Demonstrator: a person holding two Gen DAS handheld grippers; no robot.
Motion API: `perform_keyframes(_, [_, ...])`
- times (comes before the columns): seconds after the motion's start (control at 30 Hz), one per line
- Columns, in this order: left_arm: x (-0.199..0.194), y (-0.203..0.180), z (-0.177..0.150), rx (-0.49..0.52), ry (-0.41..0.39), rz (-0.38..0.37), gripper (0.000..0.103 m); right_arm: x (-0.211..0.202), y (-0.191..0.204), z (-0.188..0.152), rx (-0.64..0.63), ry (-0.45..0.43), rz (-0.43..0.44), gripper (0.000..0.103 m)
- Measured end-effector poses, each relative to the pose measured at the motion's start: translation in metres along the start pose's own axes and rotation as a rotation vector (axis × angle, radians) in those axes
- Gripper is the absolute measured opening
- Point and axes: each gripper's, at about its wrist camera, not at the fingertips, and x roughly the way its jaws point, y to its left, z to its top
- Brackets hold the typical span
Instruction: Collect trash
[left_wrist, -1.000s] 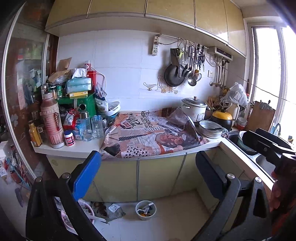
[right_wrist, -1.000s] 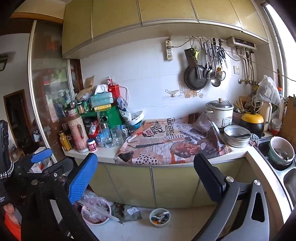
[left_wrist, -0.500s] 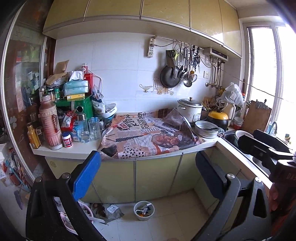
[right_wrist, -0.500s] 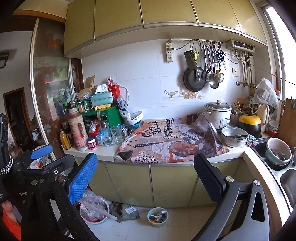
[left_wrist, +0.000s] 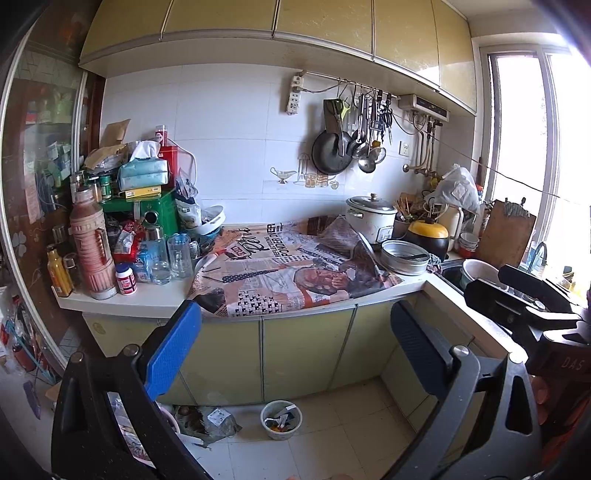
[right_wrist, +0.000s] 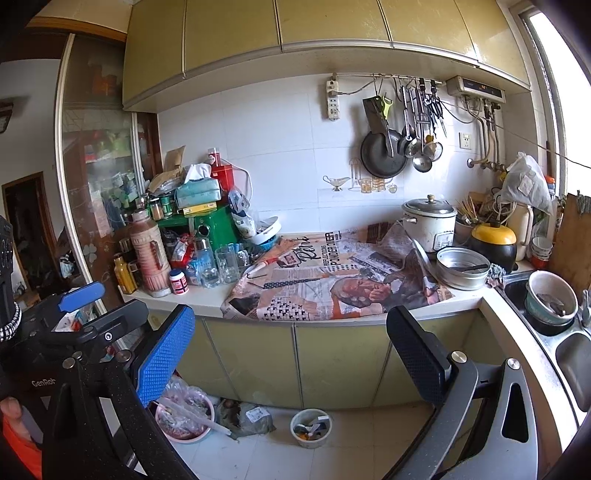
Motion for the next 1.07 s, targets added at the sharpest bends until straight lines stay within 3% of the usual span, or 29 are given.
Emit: perform_keyframes(1.07, [0.027, -0.001, 0.002, -0.036, 0.039, 0.032, 0.103, 0.03, -0.006, 0.005, 0.015, 0.056, 0.026, 0.103])
